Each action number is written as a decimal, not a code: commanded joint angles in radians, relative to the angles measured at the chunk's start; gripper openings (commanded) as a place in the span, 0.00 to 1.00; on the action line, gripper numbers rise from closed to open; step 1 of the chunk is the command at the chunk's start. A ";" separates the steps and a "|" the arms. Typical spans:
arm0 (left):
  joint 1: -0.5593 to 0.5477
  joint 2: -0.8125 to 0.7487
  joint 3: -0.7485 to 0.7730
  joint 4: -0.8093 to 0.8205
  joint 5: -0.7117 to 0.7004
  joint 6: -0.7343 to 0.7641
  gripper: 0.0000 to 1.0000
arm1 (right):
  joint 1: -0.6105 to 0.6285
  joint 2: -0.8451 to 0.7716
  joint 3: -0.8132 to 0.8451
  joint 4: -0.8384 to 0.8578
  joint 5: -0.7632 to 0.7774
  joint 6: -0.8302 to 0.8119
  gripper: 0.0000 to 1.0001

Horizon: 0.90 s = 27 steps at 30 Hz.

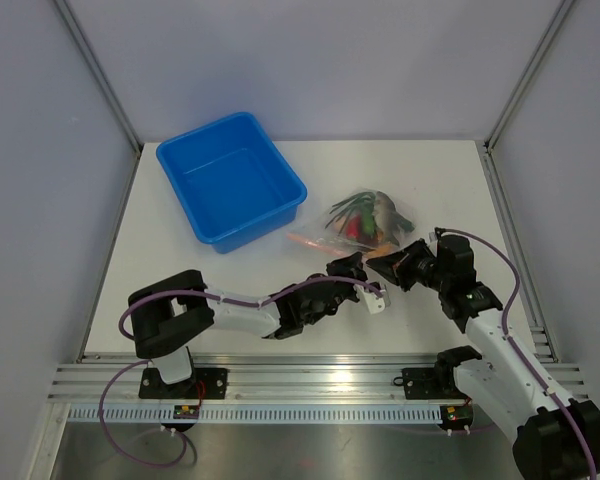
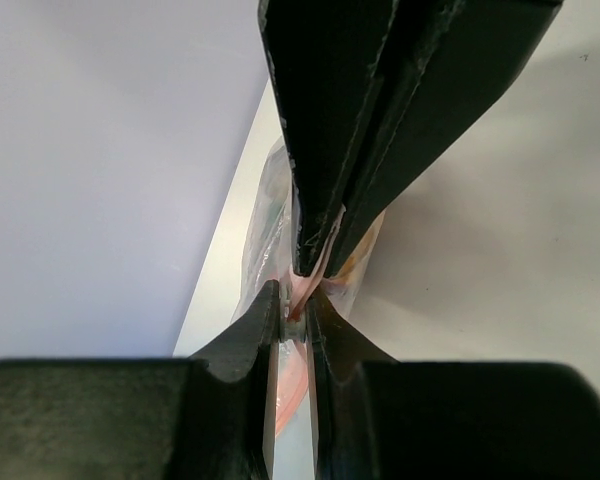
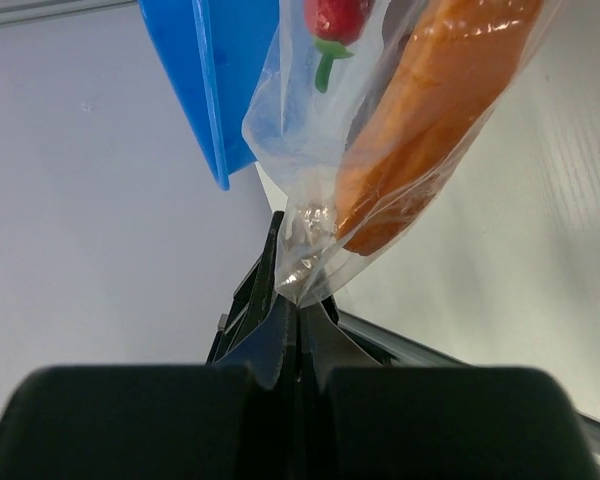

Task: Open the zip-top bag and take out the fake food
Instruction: Unzip the zipper food storage bag at the center of the board.

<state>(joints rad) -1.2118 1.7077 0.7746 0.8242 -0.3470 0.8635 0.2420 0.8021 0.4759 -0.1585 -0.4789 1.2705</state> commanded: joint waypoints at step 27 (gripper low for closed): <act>0.072 -0.049 -0.028 0.052 -0.037 -0.041 0.00 | -0.227 0.011 0.102 -0.099 -0.105 -0.086 0.00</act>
<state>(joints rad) -1.1633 1.6943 0.7567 0.8318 -0.3378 0.8505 0.0582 0.8101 0.5320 -0.2611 -0.5770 1.2118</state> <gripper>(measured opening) 0.143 0.011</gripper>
